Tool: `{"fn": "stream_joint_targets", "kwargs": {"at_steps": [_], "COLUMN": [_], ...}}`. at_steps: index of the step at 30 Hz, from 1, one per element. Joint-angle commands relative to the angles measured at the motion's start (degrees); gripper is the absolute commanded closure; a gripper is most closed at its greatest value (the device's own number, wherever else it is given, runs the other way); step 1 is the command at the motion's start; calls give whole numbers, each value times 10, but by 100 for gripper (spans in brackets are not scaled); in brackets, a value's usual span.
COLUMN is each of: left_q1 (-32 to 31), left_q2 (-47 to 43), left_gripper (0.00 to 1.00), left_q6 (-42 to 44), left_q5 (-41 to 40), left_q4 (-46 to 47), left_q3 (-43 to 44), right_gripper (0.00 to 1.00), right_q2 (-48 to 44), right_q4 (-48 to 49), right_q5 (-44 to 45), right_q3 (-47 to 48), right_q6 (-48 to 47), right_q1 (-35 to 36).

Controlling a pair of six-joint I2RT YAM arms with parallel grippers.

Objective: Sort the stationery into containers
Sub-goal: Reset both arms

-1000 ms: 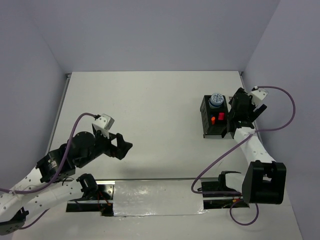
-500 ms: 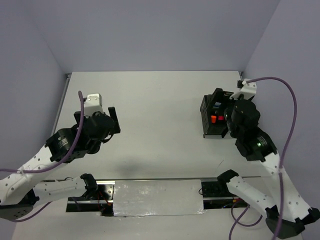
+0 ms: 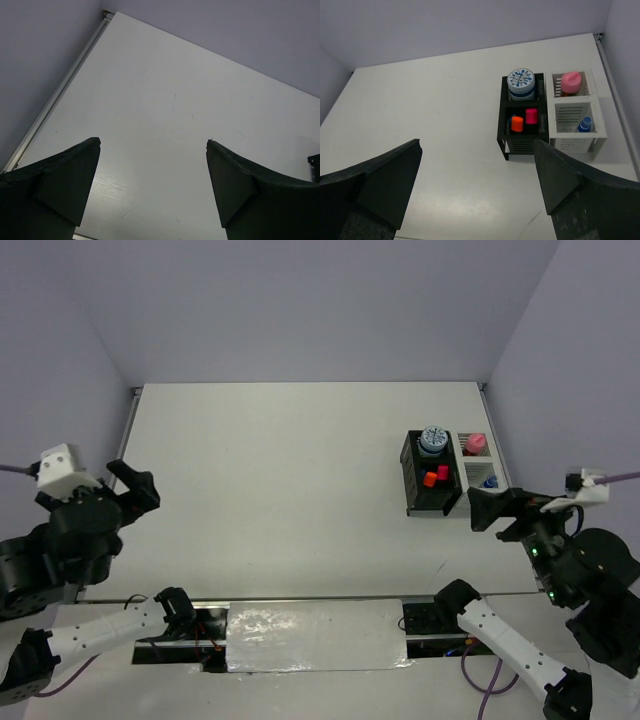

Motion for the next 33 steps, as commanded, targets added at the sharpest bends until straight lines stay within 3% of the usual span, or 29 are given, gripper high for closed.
{"fn": "stream_joint_targets", "kwargs": {"at_steps": [1, 13, 33], "left_q1": [1, 5, 6], "left_q2": [-37, -152, -145], "left_gripper": [1, 1, 1], "left_q6": [21, 32, 46], "left_q5": [-19, 39, 45], "left_q4": [-37, -72, -71], "left_q3": [18, 11, -1], "right_gripper": [0, 0, 0], "right_q2": [-19, -84, -85], "right_q4": [-94, -134, -129], "right_q5": [22, 27, 27], "right_q3": [38, 43, 33], "right_q6": [-9, -4, 6], "right_q1": [4, 4, 4]}}
